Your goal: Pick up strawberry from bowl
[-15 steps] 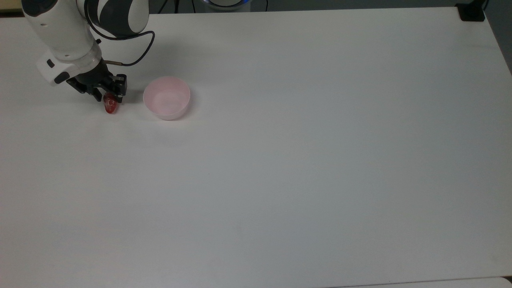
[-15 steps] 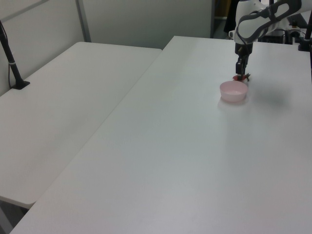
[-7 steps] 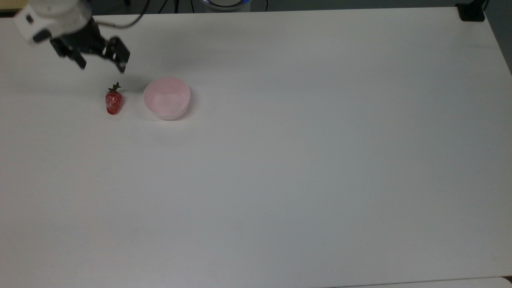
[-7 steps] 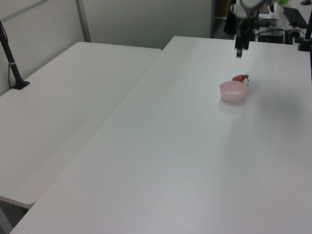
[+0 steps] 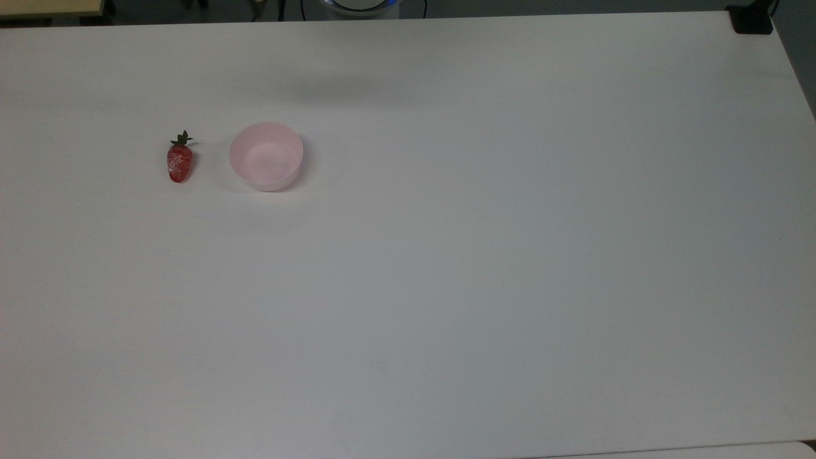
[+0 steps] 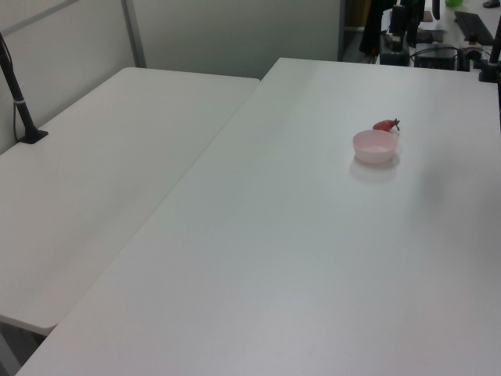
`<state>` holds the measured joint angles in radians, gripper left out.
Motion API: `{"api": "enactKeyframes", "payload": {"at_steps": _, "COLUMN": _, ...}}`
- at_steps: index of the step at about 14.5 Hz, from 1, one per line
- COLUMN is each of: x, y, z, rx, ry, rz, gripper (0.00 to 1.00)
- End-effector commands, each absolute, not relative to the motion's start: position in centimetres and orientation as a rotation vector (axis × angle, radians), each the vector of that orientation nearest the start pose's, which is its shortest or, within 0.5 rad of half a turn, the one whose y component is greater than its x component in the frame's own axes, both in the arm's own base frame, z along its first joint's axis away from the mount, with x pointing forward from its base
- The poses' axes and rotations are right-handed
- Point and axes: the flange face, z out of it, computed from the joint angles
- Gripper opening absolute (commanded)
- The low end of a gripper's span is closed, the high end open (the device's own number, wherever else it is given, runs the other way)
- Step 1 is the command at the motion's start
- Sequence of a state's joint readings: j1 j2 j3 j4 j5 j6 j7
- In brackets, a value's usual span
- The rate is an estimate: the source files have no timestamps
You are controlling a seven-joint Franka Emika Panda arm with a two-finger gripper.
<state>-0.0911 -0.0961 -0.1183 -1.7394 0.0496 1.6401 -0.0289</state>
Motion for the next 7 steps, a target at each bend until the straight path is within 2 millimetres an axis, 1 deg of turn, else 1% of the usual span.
{"api": "enactKeyframes", "payload": {"at_steps": 1, "x": 51.9, "y": -7.6, "z": 60.4, "rx": -3.053, "ry": 0.296, "rz": 0.003, "gripper": 1.00}}
{"api": "enactKeyframes", "payload": {"at_steps": 2, "x": 52.2, "y": -6.9, "z": 60.5, "rx": -3.065, "ry": 0.271, "rz": -0.010, "gripper": 1.00}}
{"api": "enactKeyframes", "payload": {"at_steps": 3, "x": 52.6, "y": -6.7, "z": 61.4, "rx": -3.070, "ry": 0.263, "rz": -0.080, "gripper": 1.00}}
{"api": "enactKeyframes", "payload": {"at_steps": 4, "x": 53.1, "y": -6.7, "z": 61.7, "rx": -3.081, "ry": 0.227, "rz": -0.142, "gripper": 1.00}}
{"api": "enactKeyframes", "payload": {"at_steps": 5, "x": 53.6, "y": -6.5, "z": 61.8, "rx": -3.109, "ry": 0.092, "rz": -0.182, "gripper": 1.00}}
{"api": "enactKeyframes", "payload": {"at_steps": 7, "x": 54.4, "y": -6.5, "z": 61.2, "rx": -3.120, "ry": 0.059, "rz": -0.177, "gripper": 1.00}}
